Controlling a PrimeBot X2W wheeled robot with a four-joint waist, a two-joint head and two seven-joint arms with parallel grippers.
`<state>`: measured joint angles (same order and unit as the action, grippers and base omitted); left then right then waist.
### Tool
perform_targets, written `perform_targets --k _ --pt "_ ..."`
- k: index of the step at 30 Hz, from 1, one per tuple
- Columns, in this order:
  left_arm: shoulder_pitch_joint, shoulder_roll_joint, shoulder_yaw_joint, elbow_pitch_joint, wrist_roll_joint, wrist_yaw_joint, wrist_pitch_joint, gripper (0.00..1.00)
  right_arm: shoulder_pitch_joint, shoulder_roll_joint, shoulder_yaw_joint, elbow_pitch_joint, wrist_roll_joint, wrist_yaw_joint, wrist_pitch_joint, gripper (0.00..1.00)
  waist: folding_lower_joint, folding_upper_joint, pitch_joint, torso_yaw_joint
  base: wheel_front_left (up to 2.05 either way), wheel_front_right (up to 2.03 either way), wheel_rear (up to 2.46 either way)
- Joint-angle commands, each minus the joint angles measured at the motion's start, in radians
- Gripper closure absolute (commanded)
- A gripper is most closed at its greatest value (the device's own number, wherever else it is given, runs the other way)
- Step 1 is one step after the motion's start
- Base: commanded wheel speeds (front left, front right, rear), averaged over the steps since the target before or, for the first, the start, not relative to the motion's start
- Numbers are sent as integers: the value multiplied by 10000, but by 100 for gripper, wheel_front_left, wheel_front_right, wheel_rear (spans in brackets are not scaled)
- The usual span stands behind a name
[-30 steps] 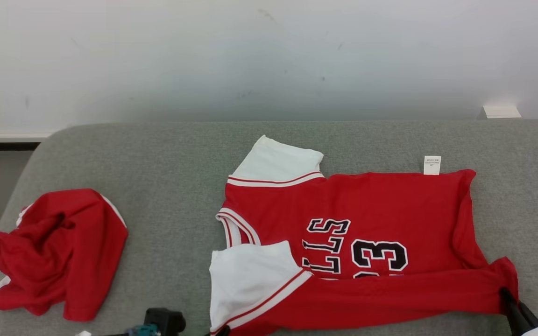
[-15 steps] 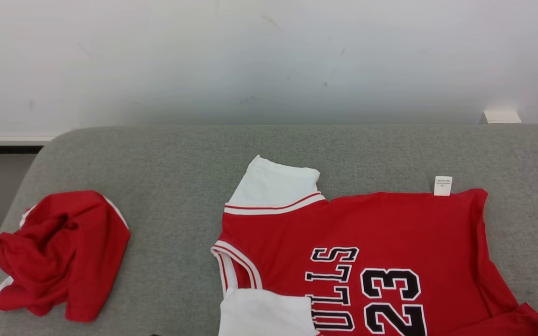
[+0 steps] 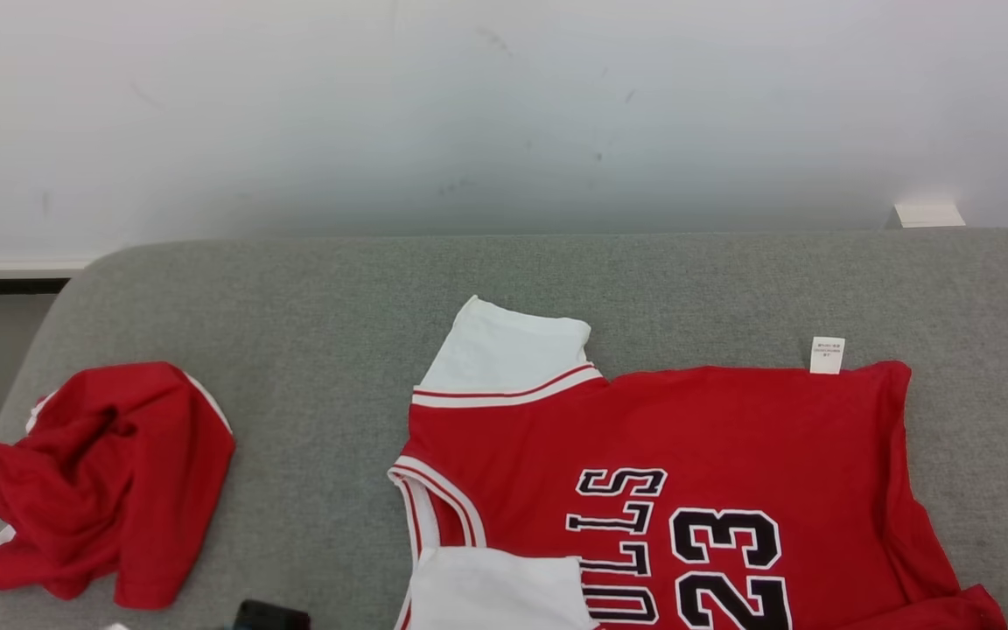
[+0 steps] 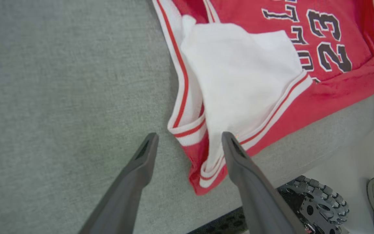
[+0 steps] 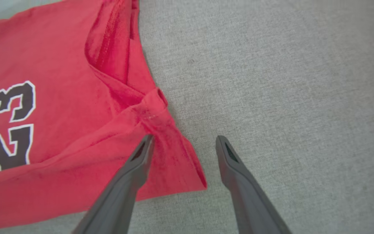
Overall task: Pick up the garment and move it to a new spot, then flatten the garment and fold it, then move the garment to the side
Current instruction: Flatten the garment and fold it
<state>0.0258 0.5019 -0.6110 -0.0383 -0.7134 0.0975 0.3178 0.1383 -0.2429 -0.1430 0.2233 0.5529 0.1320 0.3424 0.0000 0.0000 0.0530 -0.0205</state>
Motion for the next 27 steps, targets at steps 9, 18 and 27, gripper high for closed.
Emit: perform_targets --k 9,18,27 --pt "-2119 610 675 -49 644 -314 -150 0 -1183 1 -620 -1050 -117 -26 -574 0 0 0 344 -93 0 0 0" --pt "-5847 354 790 1679 13 -1782 1054 0 -4537 274 107 350 -420 -26 -1031 0 0 0 1836 -502 0 0 0" --pt "-9508 -55 -65 3969 -789 -2277 2845 0 -7594 63 957 2845 -109 -26 -289 0 0 0 3146 -791 0 0 0"
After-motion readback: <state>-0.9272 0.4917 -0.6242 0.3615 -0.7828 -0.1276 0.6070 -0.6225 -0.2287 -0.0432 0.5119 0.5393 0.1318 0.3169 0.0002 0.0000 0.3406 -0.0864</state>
